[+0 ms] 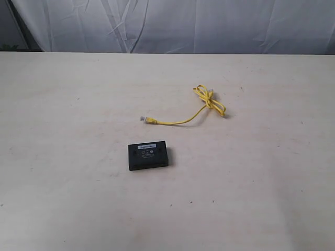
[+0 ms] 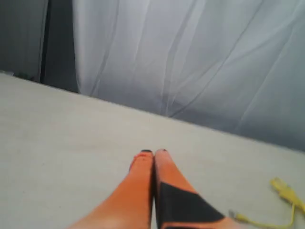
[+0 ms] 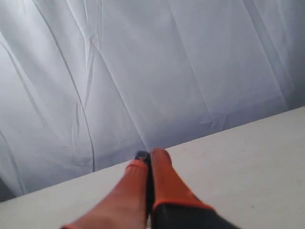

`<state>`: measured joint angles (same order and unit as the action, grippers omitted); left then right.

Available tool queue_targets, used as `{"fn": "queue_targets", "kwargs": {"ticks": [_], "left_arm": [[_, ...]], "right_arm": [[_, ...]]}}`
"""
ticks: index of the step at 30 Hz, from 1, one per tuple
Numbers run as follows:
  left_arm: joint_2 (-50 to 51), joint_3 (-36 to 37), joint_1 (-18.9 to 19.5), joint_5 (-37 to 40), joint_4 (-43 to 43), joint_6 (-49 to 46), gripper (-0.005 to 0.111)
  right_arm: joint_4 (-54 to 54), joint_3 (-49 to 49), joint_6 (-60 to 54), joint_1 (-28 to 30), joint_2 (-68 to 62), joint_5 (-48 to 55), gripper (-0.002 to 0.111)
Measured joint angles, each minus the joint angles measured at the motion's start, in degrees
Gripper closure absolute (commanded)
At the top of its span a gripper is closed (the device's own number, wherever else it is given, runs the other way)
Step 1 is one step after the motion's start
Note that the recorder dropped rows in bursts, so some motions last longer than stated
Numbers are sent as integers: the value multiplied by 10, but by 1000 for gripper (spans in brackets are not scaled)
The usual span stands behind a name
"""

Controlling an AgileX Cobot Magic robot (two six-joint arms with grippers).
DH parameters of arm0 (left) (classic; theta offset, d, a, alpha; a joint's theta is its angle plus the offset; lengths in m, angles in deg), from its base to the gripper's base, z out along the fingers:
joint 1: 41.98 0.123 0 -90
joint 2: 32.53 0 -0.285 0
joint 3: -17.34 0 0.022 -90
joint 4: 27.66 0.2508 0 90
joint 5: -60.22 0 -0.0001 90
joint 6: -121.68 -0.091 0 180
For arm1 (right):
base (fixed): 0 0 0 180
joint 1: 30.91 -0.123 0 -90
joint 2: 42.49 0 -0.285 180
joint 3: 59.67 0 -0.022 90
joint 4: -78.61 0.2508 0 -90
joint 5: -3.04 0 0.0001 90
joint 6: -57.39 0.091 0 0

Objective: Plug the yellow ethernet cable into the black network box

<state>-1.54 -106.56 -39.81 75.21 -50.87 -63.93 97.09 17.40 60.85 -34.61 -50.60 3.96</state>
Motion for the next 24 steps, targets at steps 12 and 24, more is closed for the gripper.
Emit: {"fn": "queue_targets", "kwargs": {"ticks": [12,24], "left_arm": [[289,-168,0,243,-178,-334,107],[492,-265,-121,244,-192,-401,107]], "right_arm": [[60,0,2,0,0,0,108],[62,0,2,0,0,23,108]]}}
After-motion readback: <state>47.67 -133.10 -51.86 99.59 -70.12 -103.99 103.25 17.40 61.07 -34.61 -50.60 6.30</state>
